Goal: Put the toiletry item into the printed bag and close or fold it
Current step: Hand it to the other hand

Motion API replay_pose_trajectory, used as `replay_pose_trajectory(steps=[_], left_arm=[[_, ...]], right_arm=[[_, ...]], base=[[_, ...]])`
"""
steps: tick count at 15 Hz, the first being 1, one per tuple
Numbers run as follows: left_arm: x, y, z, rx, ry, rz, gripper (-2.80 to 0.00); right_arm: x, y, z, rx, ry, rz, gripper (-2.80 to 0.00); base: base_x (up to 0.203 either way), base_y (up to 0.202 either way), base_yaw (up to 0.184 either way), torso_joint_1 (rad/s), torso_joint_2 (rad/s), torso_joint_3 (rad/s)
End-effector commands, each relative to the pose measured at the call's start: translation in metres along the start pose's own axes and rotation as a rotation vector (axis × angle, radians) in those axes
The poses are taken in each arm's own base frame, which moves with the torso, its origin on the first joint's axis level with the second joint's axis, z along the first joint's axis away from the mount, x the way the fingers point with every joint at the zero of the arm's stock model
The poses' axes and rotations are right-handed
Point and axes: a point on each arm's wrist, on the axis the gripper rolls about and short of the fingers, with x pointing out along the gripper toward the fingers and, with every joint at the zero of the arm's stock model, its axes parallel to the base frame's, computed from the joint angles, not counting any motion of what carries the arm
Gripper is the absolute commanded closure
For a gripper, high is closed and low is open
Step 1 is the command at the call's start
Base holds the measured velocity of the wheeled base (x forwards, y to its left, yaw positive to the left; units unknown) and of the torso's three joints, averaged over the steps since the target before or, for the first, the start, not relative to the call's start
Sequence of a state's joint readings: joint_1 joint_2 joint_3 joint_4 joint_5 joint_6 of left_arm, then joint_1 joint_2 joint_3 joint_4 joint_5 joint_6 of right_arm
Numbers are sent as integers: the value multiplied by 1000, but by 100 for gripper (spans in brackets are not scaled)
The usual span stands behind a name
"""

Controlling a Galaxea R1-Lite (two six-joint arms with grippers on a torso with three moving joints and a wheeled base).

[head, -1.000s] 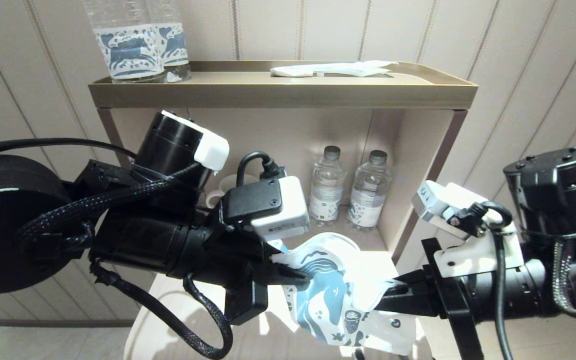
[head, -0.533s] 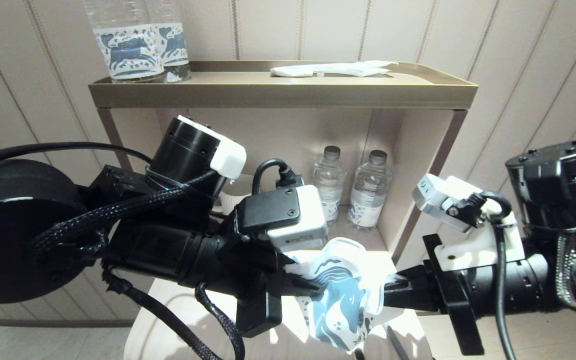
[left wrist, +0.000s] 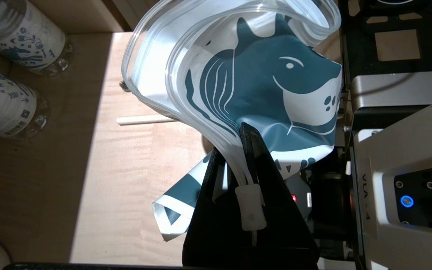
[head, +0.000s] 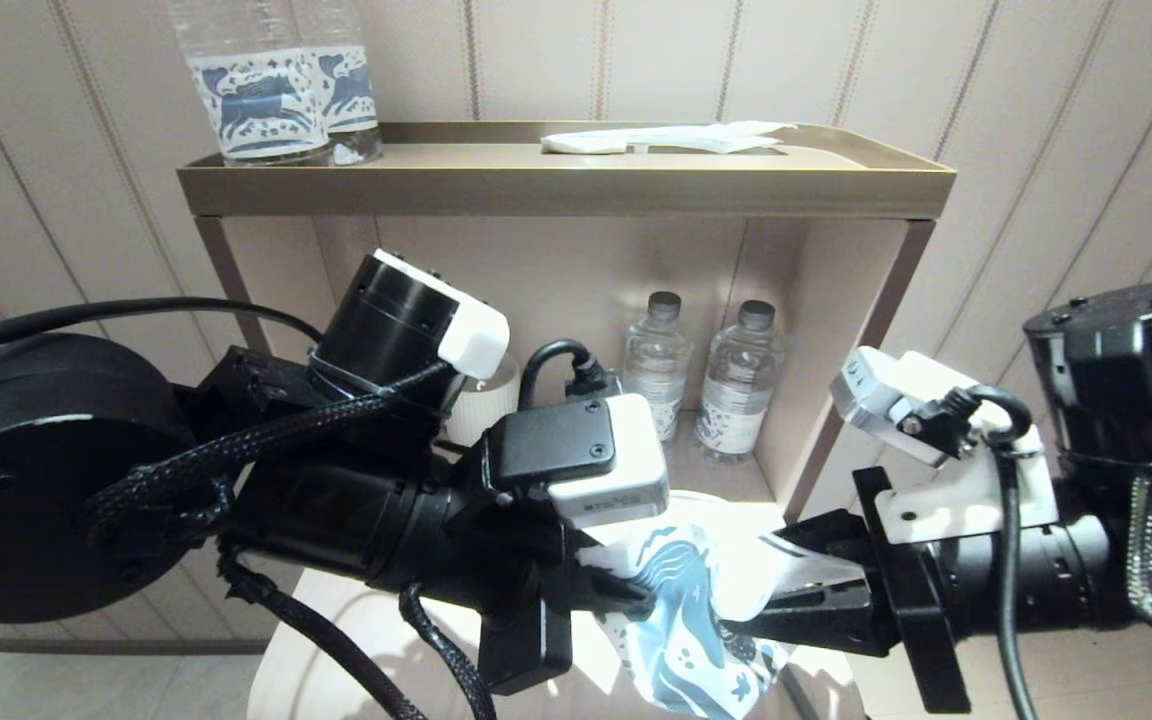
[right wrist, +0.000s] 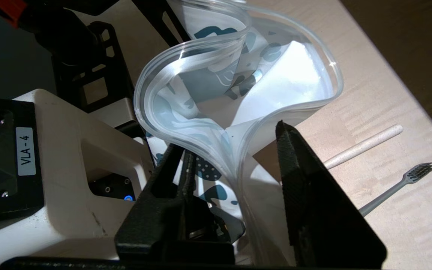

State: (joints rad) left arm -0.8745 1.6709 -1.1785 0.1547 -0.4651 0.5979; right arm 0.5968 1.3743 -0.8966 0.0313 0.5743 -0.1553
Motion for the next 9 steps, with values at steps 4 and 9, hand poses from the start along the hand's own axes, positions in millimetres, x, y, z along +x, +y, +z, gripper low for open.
replay_pose_trajectory(steps=[4,9], left_arm=[[-15,-7,-4,-1,1,19,0],[-33,-7,-13,-30,0,53,0]], right_arm=[[-15,9,-5,-5,-11,-6,-280],[-30,17,-11,-11,-27,-17,-280]], base=[[0,0,0,0,0,0],[0,0,0,0,0,0]])
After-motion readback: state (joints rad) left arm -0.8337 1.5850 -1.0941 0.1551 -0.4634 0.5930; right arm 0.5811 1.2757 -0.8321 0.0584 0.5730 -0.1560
